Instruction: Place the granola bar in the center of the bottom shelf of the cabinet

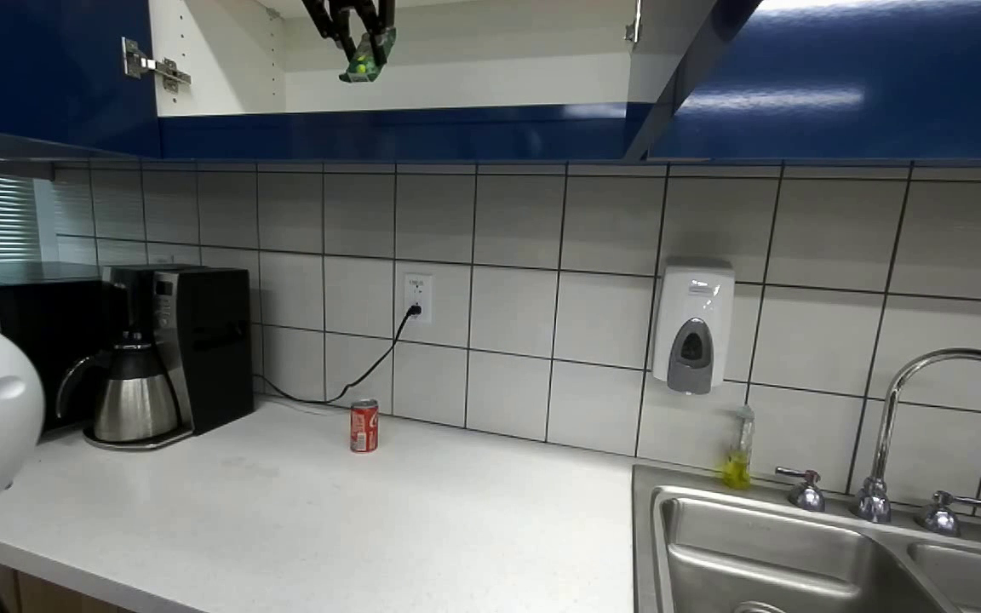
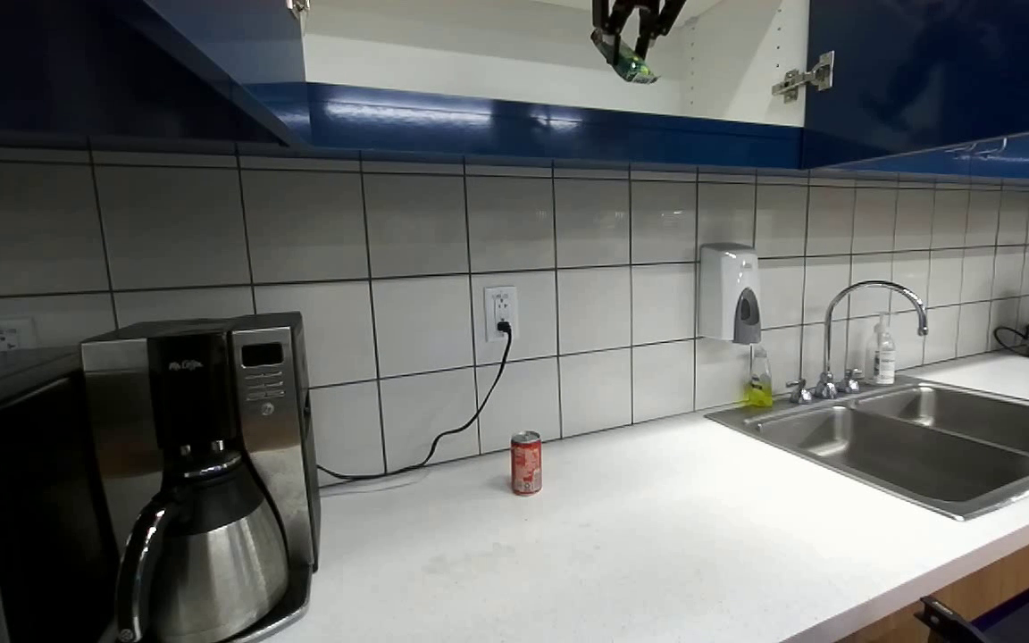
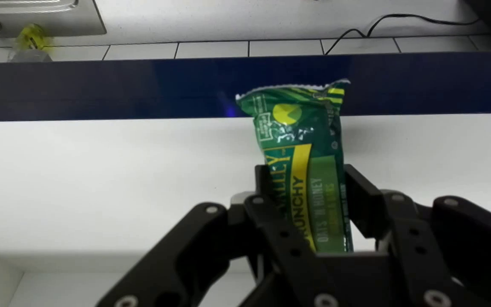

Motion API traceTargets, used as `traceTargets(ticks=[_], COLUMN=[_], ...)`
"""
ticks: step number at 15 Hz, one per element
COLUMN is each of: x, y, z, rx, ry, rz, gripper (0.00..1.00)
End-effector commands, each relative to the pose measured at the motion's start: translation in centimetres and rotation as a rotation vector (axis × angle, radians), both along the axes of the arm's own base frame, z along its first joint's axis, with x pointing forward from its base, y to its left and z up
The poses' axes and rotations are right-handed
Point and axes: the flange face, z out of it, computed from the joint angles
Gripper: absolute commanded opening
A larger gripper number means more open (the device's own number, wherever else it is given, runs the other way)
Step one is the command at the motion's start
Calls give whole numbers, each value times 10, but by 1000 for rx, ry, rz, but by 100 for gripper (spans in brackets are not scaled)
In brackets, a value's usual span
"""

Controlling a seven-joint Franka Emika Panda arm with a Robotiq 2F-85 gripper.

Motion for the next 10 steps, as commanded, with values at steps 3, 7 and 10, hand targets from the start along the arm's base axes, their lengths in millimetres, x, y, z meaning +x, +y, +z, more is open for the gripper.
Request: traceTargets(ticks=[3, 7, 10], x=[19, 30, 40], y=[5, 6, 7], z=[6, 8, 4], rx=[20, 25, 28], ry=[-33, -41, -40], rz=[-18, -27, -35], gripper=[18, 18, 18])
